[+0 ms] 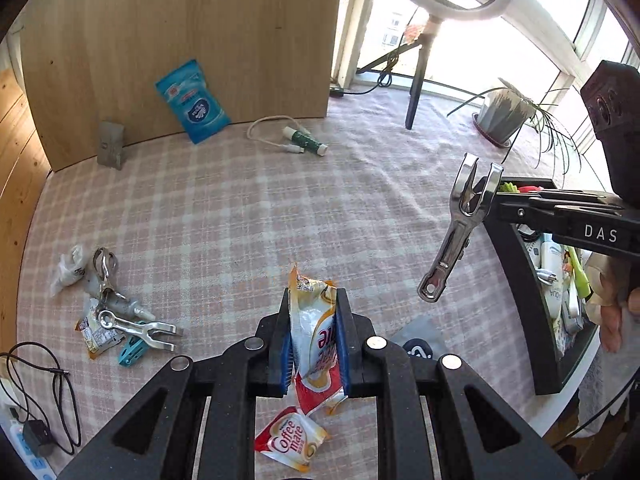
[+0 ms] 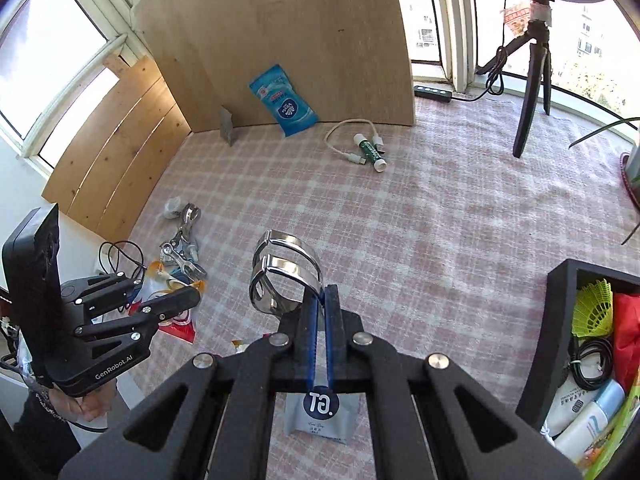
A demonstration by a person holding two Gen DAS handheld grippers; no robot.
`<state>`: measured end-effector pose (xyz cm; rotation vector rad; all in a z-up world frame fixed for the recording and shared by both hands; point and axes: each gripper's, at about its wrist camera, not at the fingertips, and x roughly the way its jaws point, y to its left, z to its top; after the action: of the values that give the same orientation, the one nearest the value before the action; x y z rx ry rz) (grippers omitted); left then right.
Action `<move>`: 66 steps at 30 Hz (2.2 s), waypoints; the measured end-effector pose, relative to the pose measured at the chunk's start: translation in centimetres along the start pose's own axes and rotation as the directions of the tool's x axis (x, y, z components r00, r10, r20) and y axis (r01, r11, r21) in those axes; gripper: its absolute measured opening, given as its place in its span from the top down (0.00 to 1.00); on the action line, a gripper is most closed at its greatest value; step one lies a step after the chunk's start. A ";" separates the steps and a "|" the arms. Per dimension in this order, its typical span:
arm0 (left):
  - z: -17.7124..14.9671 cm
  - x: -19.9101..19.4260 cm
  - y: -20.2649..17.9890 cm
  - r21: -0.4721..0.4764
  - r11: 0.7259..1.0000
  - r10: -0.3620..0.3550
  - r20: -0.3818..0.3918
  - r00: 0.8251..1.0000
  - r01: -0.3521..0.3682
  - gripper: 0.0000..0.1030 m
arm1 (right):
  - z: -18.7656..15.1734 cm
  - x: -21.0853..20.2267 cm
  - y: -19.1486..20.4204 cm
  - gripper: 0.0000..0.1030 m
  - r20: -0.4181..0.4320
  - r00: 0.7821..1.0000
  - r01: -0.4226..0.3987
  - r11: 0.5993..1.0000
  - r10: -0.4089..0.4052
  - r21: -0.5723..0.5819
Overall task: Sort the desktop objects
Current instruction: 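Carry the sachet with the left gripper while the right carries the clip, both into tray, then move both open grippers back over the two coffee-mate sachets on the cloth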
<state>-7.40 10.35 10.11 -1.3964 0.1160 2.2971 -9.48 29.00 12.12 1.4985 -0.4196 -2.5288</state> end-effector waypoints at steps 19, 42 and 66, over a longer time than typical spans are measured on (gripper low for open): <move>0.4 1.5 -26.2 0.355 0.877 -0.297 -0.126 0.946 0.323 0.85 | -13.1 -19.5 -17.8 0.97 0.093 0.958 0.223 0.910 -0.271 0.349; 0.3 5.0 -41.3 0.418 0.824 -0.332 -0.193 0.923 0.383 0.55 | -22.2 -25.0 -28.6 0.67 0.017 0.930 0.297 0.777 -0.367 0.555; -1.4 2.2 -18.8 0.139 0.984 -0.096 -0.118 0.988 0.112 0.52 | -17.1 -17.2 -16.3 0.47 0.064 0.973 0.188 0.921 -0.222 0.342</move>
<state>0.71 27.52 10.50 -1.4203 0.2347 2.0827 13.72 46.77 13.32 1.6025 -0.7808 -2.8195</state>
